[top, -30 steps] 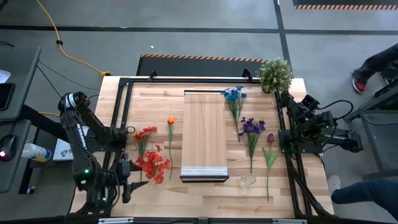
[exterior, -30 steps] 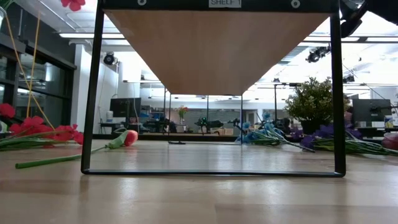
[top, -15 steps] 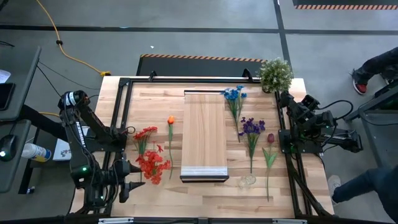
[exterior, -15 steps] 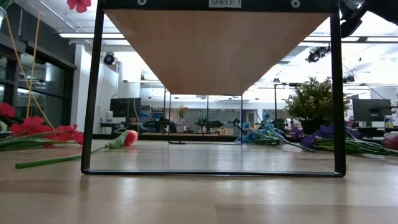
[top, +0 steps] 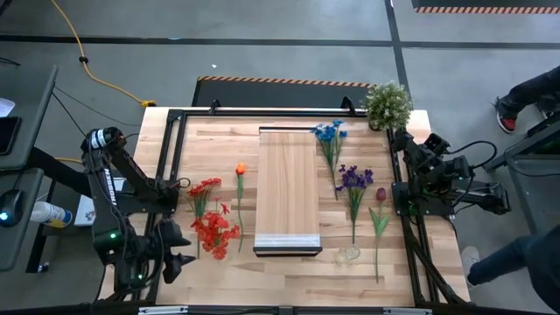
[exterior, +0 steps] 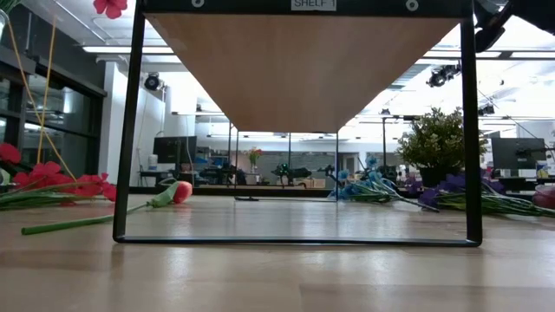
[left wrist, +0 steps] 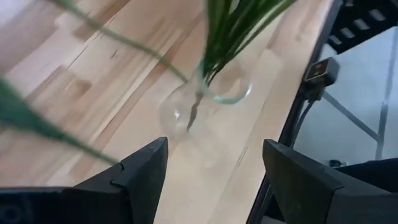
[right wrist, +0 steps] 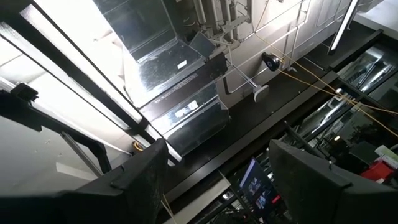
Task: Pick and place flowers into a vace then onto a shelf
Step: Put the orange flowers into the left transparent vase
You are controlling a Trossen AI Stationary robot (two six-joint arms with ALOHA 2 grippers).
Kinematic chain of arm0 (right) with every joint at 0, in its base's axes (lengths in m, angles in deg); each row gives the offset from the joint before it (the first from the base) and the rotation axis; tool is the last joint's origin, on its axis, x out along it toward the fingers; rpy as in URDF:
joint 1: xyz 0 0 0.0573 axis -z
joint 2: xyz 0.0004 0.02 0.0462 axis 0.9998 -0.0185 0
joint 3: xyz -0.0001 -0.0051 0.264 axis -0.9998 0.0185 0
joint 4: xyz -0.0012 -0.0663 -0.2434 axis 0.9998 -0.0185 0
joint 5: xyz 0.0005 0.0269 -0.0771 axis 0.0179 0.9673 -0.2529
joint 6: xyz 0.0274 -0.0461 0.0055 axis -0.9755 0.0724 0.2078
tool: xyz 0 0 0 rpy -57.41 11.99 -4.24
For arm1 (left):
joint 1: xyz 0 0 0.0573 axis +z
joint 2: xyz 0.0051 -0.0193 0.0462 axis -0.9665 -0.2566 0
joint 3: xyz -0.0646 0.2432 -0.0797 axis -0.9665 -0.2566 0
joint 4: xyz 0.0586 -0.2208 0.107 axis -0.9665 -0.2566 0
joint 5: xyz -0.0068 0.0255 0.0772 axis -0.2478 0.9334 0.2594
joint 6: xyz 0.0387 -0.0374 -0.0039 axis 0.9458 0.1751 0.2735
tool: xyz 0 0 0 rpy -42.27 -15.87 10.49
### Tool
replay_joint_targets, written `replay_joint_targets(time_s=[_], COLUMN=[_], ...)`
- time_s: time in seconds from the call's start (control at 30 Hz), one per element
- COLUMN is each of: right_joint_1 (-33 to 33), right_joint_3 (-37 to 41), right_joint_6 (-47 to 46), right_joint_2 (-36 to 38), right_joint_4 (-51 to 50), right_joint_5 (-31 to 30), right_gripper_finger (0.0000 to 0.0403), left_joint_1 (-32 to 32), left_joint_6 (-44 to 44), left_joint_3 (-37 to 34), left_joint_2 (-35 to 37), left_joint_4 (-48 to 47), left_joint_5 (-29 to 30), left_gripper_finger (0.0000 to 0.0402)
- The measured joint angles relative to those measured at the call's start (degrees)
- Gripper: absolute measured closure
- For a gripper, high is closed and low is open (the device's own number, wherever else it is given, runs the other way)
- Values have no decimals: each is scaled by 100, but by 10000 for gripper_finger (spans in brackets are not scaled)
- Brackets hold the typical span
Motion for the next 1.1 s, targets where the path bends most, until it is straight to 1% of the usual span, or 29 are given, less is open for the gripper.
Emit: replay_joint_targets(time_s=[0.13,0.3,0.37,0.47,0.67,0.73,0.83,0.9,0.97,1.1], right_joint_1=[-1,0,-1,-2,0,-2,0,-1,0,-1], right_joint_3=[0,0,0,0,0,0,0,0,0,0], right_joint_6=[0,0,0,0,1,2,2,2,2,2], right_joint_2=[0,0,1,0,0,0,0,0,0,1], right_joint_4=[0,-2,-1,-2,-2,-2,-2,-2,-2,-2], right_joint_5=[88,136,137,138,146,147,148,150,151,151], right_gripper_finger=[135,136,135,135,135,135,136,136,135,136], left_joint_1=[0,13,13,13,15,15,18,20,63,355], left_joint_6=[-615,-1682,-2180,-2736,-3167,-3532,-3960,-4033,-4061,-4070], left_joint_3=[42,42,42,33,5,5,5,3,3,3], left_joint_2=[-2,-2,-2,-2,-4,-4,-4,-4,-4,-7], left_joint_4=[-288,-858,-1160,-1477,-1726,-1911,-2133,-2216,-2265,-2457], left_joint_5=[-411,-1024,-1139,-1142,-1129,-1140,-1419,-1552,-1562,-1689], left_gripper_finger=[105,105,106,107,105,105,107,108,106,106])
